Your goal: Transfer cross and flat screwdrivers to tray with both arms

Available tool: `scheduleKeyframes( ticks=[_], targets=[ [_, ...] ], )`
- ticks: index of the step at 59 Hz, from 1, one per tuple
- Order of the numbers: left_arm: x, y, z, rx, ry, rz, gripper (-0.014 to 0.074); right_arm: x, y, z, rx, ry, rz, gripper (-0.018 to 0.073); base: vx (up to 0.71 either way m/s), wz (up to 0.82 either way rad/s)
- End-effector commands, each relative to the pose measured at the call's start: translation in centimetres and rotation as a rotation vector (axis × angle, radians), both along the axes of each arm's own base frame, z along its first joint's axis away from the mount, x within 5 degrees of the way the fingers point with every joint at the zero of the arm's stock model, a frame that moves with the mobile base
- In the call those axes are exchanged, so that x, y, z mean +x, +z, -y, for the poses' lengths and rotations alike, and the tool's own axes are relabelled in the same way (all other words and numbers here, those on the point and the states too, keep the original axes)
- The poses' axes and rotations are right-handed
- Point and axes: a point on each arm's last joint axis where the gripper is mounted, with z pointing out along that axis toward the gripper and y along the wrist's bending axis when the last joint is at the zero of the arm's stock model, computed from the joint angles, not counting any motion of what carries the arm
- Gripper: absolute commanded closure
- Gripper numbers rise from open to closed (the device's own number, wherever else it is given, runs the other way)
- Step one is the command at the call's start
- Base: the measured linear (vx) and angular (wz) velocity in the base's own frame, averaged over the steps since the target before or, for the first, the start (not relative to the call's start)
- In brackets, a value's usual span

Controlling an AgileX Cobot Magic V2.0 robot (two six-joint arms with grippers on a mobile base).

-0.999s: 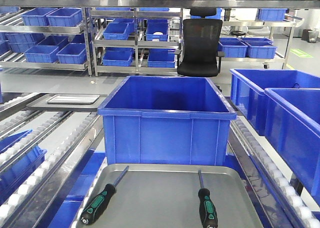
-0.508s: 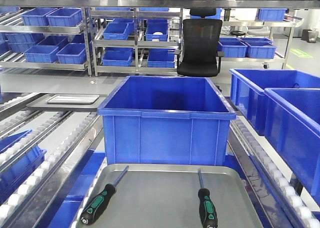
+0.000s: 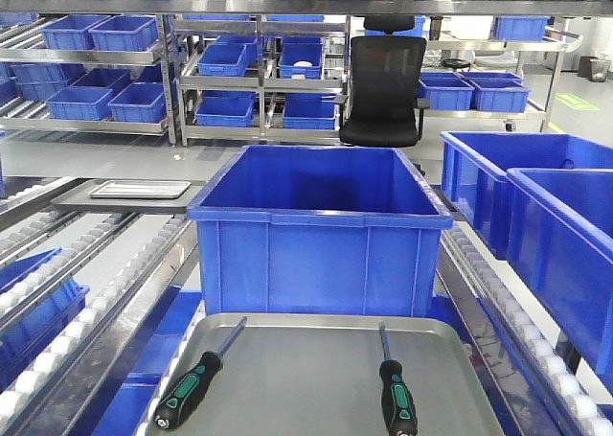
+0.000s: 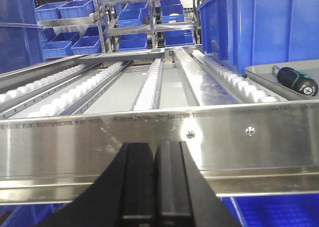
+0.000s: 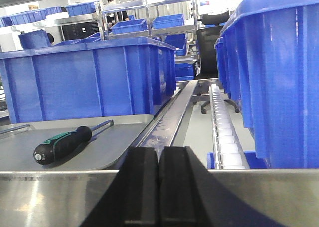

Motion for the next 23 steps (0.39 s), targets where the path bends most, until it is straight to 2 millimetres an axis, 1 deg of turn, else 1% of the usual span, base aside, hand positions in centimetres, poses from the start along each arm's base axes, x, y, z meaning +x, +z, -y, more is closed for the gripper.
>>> scheduleKeyframes(
  ticks=[1,23],
  targets=[
    [-0.19,1.64,0.0,-0.017,0.0,0.12,0.0596,-0.07,0.57,0.06,0.007,-0.008,0.087,0.0567,0.0,0.0],
    [-0.19,1.64,0.0,-0.017,0.0,0.12,0.0596,-0.07,0.57,0.06,0.002,-0.008,0.087,0.0567,0.0,0.0]
  ],
)
